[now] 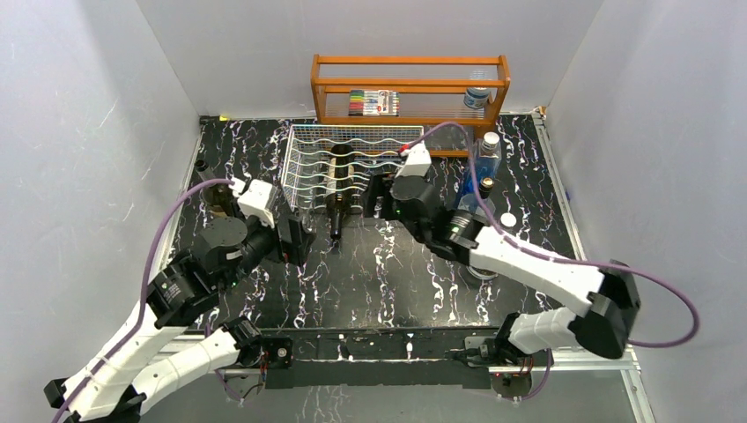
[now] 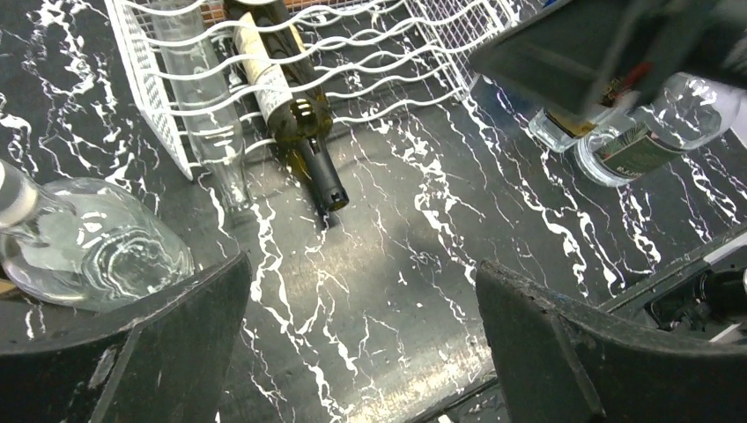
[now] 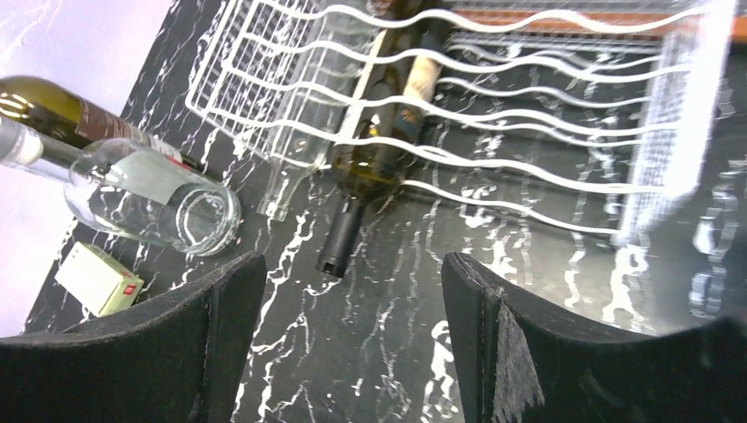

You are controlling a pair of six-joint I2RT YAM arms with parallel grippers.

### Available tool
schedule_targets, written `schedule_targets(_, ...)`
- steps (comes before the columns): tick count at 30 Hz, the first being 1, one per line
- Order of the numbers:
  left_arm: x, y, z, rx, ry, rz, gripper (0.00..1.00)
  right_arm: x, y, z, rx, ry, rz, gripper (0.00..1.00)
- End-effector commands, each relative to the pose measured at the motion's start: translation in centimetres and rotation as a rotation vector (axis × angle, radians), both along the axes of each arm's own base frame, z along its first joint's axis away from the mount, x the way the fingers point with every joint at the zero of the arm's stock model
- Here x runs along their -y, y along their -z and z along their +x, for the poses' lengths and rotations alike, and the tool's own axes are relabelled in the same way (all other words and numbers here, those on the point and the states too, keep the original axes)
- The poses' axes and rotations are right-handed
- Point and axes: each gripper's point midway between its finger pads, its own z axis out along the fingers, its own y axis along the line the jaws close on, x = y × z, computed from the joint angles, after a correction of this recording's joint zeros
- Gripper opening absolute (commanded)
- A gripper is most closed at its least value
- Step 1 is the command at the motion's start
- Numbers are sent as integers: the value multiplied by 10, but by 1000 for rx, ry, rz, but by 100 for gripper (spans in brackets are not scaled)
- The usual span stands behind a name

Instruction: Put the wine bottle on the wine rack

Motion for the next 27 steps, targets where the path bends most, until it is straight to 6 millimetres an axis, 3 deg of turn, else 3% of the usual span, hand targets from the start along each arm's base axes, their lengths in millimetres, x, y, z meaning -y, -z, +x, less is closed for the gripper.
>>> schedule_targets(1,10,-12,-2,54,36,-94,98,54,-44,-1,108,98,-108,82)
schedule_targets(6,25,-2,2,14,77,-87,98,107,-90,-2,164,257,-166,81)
schedule_targets(12,48,6,12,-47,98,-95,98,181,-106,8,173,502,-239,82)
schedule_targets(16,62,11,21,-53,112,-101,98,221,-95,30,120,565,-262,83)
schedule_targets(18,68,12,24,-49,127,-102,98,232,-89,30,101,587,-277,83)
schedule_targets(27,91,17,33,-74,172,-102,98,249,-55,20,18,552,-354,82)
